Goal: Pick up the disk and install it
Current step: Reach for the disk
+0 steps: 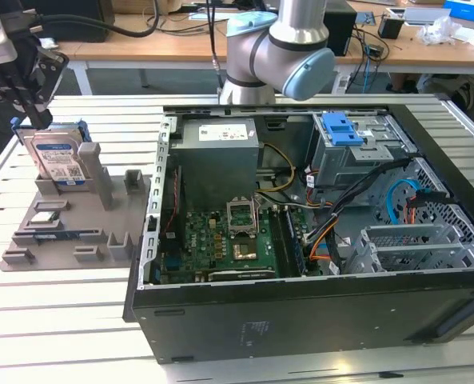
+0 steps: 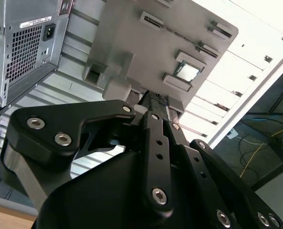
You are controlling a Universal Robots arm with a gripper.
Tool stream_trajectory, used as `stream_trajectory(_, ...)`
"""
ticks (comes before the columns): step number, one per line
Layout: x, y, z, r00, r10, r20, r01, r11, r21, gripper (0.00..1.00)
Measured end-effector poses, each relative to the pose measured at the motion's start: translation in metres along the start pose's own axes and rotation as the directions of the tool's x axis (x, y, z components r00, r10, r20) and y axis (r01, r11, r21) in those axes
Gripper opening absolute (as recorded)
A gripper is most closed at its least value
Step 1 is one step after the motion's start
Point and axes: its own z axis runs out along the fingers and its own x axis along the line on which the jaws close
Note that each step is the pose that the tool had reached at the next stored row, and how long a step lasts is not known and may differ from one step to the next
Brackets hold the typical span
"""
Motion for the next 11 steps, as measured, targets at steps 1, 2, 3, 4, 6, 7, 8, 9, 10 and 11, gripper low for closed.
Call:
stream_trajectory(1,0.0013,-0.0001,0.0000,1.0000,0.000,0.0000,0.000,1.0000,-0.0001,0.11)
stream_trajectory(2,0.0029,-0.0002,0.0000,1.0000,0.000,0.0001,0.000,1.0000,-0.0001,0.11)
stream_trajectory(3,0.0042,-0.0003,0.0000,1.0000,0.000,0.0000,0.000,1.0000,-0.0001,0.11)
stream_trajectory(4,0.0062,-0.0003,0.0001,1.0000,0.000,0.0002,0.000,1.0000,-0.0002,0.11)
stream_trajectory(6,0.0100,-0.0002,0.0002,1.0000,0.000,0.0001,0.000,1.0000,-0.0001,0.11)
stream_trajectory(7,0.0116,0.0002,0.0003,1.0000,0.000,0.0001,0.000,1.0000,0.0000,0.11)
stream_trajectory(8,0.0144,0.0018,0.0006,1.0000,0.000,0.0001,0.000,1.0000,0.0000,0.11)
stream_trajectory(9,0.0163,0.0031,0.0008,1.0000,0.000,0.0001,0.000,1.0000,0.0003,0.11)
stream_trajectory(10,0.0187,0.0043,0.0009,1.0000,0.000,0.0000,0.000,1.0000,0.0008,0.11)
stream_trajectory(11,0.0235,0.0061,0.0011,1.0000,0.000,0.0001,0.000,1.0000,0.0020,0.11)
